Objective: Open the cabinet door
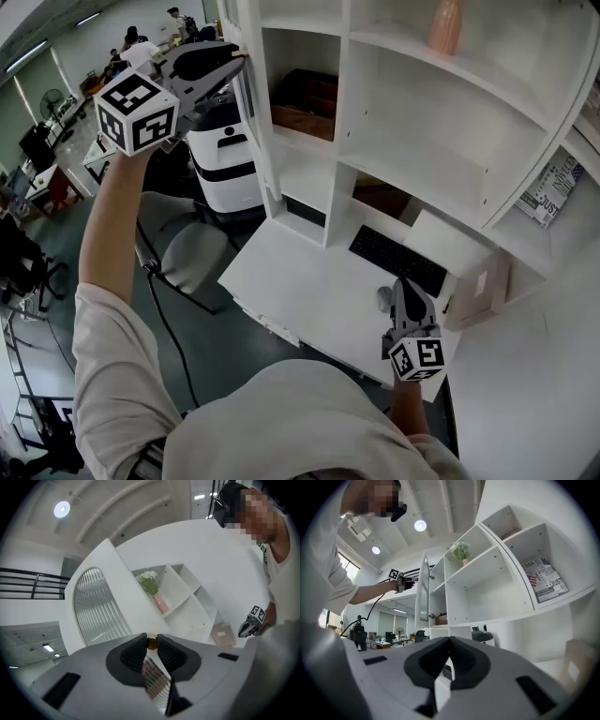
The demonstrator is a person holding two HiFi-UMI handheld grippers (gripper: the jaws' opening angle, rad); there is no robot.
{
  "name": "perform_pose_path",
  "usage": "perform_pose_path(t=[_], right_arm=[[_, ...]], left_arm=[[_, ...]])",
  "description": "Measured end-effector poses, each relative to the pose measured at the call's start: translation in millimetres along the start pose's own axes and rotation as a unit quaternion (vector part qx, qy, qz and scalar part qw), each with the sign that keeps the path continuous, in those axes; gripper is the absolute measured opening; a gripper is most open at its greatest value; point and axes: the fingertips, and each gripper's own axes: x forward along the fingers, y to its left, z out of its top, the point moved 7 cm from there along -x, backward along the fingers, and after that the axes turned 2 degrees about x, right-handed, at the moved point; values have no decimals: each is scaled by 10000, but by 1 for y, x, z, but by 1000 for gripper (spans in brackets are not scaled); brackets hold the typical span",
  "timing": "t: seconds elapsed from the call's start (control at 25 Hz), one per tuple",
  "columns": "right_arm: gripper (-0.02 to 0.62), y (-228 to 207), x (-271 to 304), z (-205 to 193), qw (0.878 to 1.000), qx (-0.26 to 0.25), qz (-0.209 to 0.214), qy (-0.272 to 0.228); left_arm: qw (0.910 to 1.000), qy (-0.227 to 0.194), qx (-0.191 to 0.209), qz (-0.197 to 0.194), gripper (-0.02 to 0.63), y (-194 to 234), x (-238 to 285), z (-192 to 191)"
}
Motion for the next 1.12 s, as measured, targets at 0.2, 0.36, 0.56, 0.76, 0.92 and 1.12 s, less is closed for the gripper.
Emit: perform_pose_path(t=[0.2, 0.36, 0.56, 0.76, 0.92, 1.12], right_arm=[[5, 3, 5, -1, 10000, -6, 36, 4], [5, 6, 9, -1, 10000, -9, 68, 28], [5, 13, 16, -2, 9999, -15, 143, 39], [5, 18, 23, -4, 9998, -15, 189, 78], [4, 20, 30, -5, 9997, -23, 224, 105], [5, 25, 36, -5, 9996, -28, 256, 120]], left_arm=[[9996, -108, -163, -182, 71, 8, -20, -5], [9989, -129, -337, -289, 72, 15, -36, -9], [9977, -252, -461, -435, 72, 24, -53, -15], [9952, -400, -601, -658, 74, 36, -70, -24], [9920, -516, -759, -867, 74, 48, -83, -33], [9869, -644, -952, -1136, 74, 60, -93, -41]])
